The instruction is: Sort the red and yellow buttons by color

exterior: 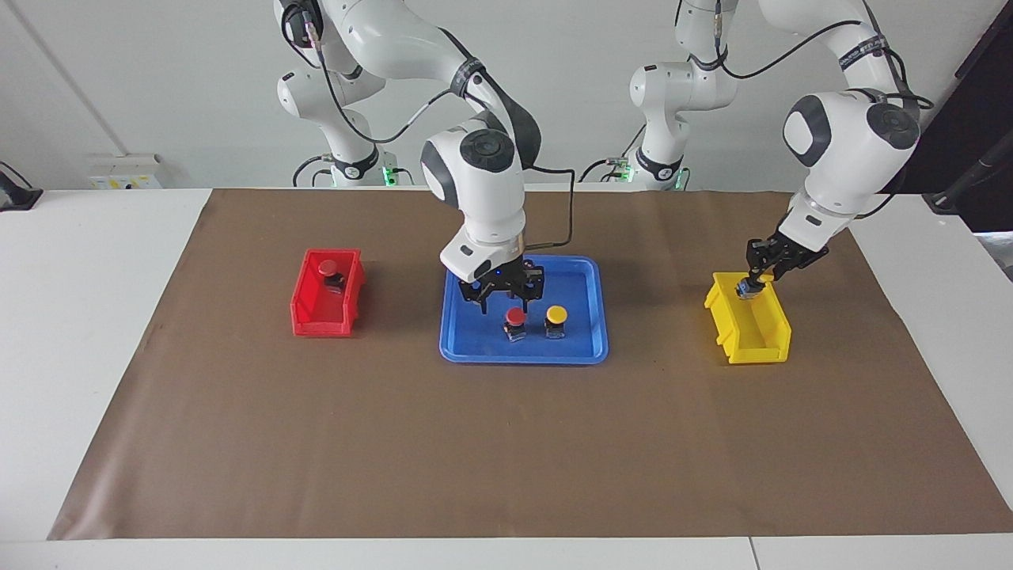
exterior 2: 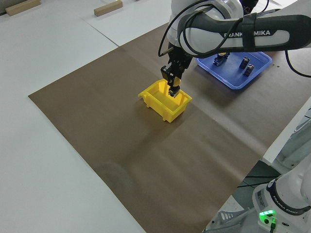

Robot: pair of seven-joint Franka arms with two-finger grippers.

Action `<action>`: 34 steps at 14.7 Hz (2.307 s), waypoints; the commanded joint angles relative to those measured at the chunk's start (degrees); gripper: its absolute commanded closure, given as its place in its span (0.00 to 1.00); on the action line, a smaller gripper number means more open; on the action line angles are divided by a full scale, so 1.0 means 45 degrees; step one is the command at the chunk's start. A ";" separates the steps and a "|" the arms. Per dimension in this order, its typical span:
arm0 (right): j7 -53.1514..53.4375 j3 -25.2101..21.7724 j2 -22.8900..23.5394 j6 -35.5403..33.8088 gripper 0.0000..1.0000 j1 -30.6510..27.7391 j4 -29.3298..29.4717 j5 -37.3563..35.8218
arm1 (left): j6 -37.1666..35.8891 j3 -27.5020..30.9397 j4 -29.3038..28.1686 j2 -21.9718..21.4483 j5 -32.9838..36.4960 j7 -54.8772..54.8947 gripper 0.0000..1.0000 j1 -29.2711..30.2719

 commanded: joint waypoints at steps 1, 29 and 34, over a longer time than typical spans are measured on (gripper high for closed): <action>0.0171 -0.0034 0.0051 0.0838 0.24 0.0155 -0.0607 -0.0155 | 0.1322 -0.0167 -0.0942 -0.0016 0.0334 0.0547 0.99 0.0563; -0.1113 -0.0112 -0.1604 -0.1517 0.80 -0.1383 -0.0625 -0.0448 | 0.2694 -0.0226 -0.1571 0.0628 0.0334 0.0412 0.30 0.0251; -0.4158 -0.0132 -0.4728 -0.1175 0.80 -0.3727 -0.4469 -0.0467 | 0.0705 -0.0322 0.0358 0.0881 0.0237 0.0198 0.14 0.0116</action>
